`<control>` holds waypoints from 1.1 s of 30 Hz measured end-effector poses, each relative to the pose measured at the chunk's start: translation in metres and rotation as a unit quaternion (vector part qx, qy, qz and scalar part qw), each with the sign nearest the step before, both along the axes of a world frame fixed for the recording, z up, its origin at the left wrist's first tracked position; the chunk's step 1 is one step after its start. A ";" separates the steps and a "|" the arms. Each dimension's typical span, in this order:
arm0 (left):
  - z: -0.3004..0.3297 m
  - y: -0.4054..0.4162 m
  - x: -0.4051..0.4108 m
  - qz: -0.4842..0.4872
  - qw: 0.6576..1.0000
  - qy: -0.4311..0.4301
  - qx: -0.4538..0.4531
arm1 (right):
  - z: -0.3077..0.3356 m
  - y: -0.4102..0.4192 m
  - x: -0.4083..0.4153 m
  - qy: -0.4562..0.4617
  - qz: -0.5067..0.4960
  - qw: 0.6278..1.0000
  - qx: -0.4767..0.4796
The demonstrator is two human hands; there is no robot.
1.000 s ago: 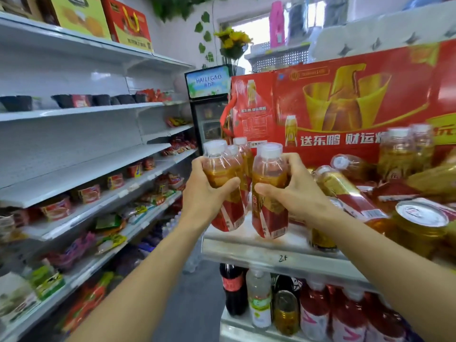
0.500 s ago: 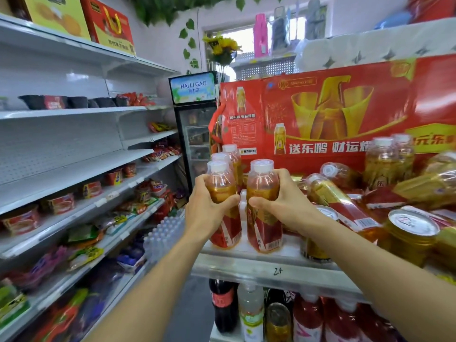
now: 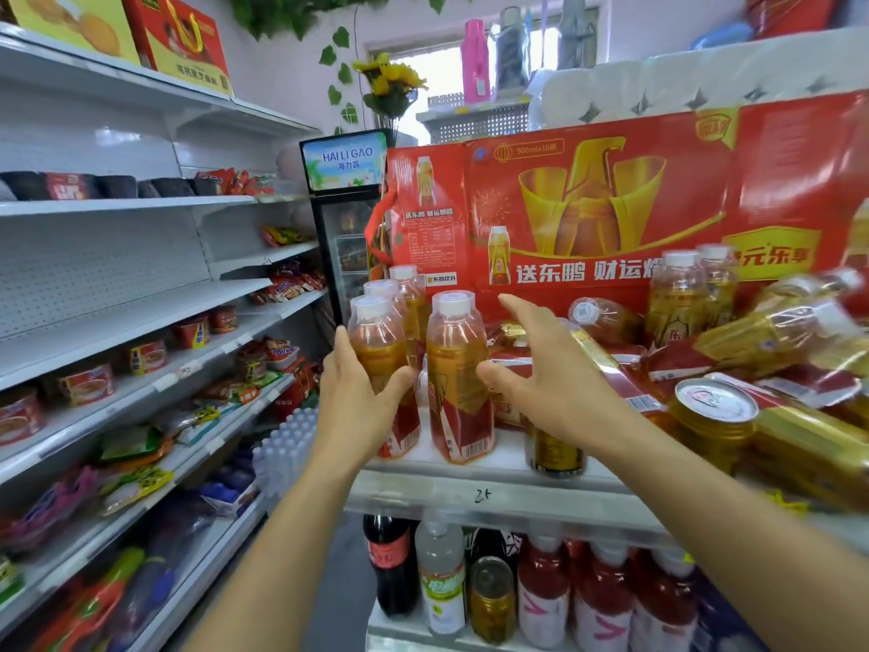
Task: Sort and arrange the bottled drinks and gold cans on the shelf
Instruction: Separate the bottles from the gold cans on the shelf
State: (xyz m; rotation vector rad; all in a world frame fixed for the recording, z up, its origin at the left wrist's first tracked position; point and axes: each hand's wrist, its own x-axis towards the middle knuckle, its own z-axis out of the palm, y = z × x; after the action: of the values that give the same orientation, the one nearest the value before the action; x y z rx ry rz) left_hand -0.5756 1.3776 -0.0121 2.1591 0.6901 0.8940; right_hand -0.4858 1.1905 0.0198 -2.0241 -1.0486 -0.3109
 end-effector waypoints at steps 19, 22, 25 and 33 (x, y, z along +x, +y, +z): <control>-0.058 -0.140 0.062 -0.115 0.993 0.028 0.024 | -0.052 -0.154 0.053 -0.009 -0.123 0.987 -0.107; -0.060 -0.140 0.065 -0.103 0.994 0.006 0.033 | -0.050 -0.154 0.056 -0.009 -0.116 0.989 -0.095; -0.059 -0.139 0.065 -0.112 0.993 0.004 0.034 | -0.048 -0.155 0.055 0.000 -0.108 0.990 -0.086; -0.013 -0.151 0.053 -0.156 0.985 -0.059 0.044 | -0.022 -0.169 0.054 0.043 -0.083 0.995 0.030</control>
State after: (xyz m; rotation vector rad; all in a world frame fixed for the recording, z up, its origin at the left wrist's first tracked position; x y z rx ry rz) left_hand -0.5223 1.2270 -0.0253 2.1911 0.2470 0.8873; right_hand -0.4317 1.0218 -0.0025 -2.0556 -0.8119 -0.3340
